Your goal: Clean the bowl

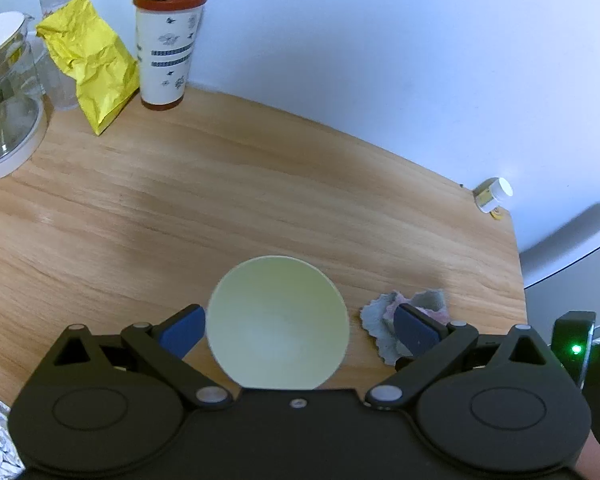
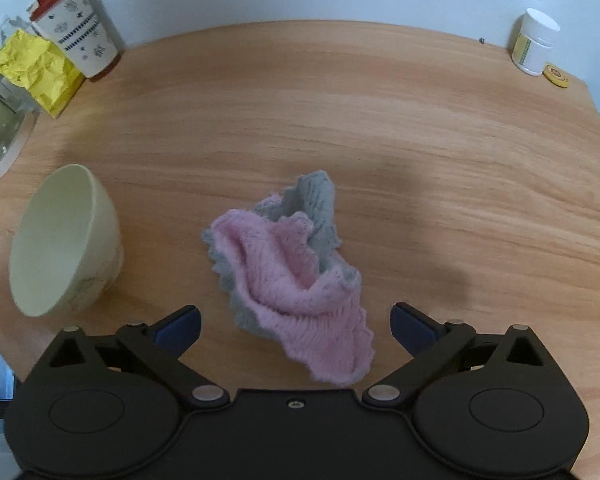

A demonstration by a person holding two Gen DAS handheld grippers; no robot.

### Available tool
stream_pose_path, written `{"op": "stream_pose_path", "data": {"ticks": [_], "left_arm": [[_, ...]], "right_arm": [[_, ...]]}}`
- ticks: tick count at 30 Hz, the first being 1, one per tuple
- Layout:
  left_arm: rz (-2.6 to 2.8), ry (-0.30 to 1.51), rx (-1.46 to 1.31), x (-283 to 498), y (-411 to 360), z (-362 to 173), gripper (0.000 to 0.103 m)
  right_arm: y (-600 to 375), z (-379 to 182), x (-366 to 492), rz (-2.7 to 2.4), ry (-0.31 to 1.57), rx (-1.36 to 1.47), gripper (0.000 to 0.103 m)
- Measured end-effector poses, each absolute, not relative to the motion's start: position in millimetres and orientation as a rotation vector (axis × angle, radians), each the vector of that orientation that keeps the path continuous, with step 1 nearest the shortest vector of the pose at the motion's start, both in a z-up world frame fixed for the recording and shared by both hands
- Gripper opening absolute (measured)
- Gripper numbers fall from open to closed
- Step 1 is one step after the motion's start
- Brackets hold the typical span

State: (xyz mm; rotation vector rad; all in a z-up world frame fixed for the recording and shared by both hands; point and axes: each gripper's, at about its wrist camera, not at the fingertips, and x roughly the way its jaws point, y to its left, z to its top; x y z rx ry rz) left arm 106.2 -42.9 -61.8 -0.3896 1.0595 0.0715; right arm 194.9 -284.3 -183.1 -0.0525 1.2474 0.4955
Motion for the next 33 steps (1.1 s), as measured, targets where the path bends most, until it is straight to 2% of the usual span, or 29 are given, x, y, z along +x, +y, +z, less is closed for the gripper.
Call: {"op": "stream_pose_path", "data": {"ticks": [7, 16, 26, 33], "left_arm": [[0.033, 1.105, -0.404, 100, -58, -61, 0.103], [-0.031, 1.068, -0.205, 82, -70, -35, 0.103], [-0.037, 1.071, -0.141, 39, -53, 5, 0.103], [-0.037, 1.069, -0.080, 2, -48, 9, 0.103]], "right_arm": [[-301, -150, 181, 0.479, 1.245, -0.027, 0.103], [-315, -90, 149, 0.401, 1.159, 0.015, 0.103], [-300, -31, 97, 0.320, 1.154, 0.084, 0.103], [-286, -8, 57, 0.255, 1.107, 0.081, 0.103]]}}
